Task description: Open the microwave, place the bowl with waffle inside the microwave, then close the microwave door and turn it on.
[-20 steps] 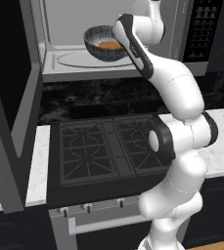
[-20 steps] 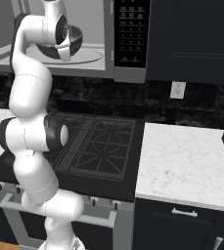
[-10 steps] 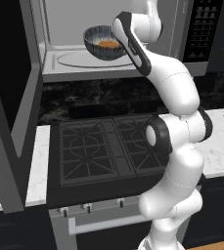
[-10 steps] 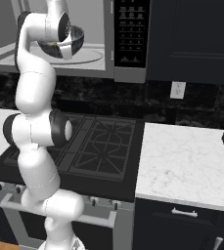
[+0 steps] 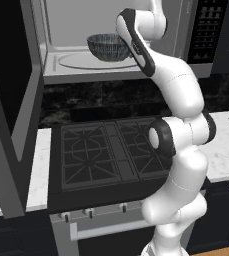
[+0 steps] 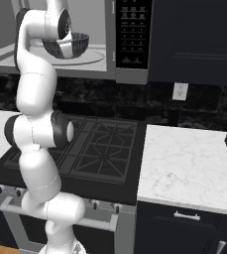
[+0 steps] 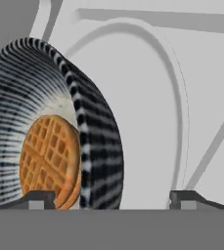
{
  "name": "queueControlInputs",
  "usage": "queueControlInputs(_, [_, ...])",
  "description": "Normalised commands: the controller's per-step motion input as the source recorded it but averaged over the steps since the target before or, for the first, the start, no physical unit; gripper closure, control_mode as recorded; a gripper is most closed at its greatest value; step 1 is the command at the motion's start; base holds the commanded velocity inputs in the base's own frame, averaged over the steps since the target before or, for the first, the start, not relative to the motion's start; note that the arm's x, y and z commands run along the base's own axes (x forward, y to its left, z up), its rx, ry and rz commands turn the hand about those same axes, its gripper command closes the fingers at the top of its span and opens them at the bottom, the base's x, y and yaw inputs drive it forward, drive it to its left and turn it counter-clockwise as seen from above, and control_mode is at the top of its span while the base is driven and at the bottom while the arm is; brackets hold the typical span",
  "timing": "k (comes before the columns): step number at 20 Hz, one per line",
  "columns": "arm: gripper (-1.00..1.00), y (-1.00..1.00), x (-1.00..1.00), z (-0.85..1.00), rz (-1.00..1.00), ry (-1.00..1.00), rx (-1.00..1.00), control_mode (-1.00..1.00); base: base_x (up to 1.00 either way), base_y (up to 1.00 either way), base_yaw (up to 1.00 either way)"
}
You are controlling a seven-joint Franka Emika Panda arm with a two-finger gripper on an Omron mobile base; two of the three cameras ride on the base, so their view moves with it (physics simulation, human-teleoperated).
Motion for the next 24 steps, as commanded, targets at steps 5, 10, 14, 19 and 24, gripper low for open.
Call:
queueControlInputs(5, [-1.00,-0.11,-0.77,0.05,0.02,-0.27,0.02,-1.00,0.00,0.00,0.00])
queueControlInputs(10, [-1.00,-0.26,-0.90,-0.14,0.02,-0.26,0.01,-1.00,0.00,0.00,0.00])
queueControlInputs(14, [-1.00,-0.29,-1.00,-0.14,0.03,-0.21,0.00,-1.00,0.00,0.00,0.00])
queueControlInputs(19, [-1.00,-0.13,-1.00,0.04,0.07,-0.17,0.00,-1.00,0.00,0.00,0.00])
queueControlInputs(24, [-1.00,0.00,-1.00,0.24,0.18,-0.01,-0.17,-1.00,0.00,0.00,0.00])
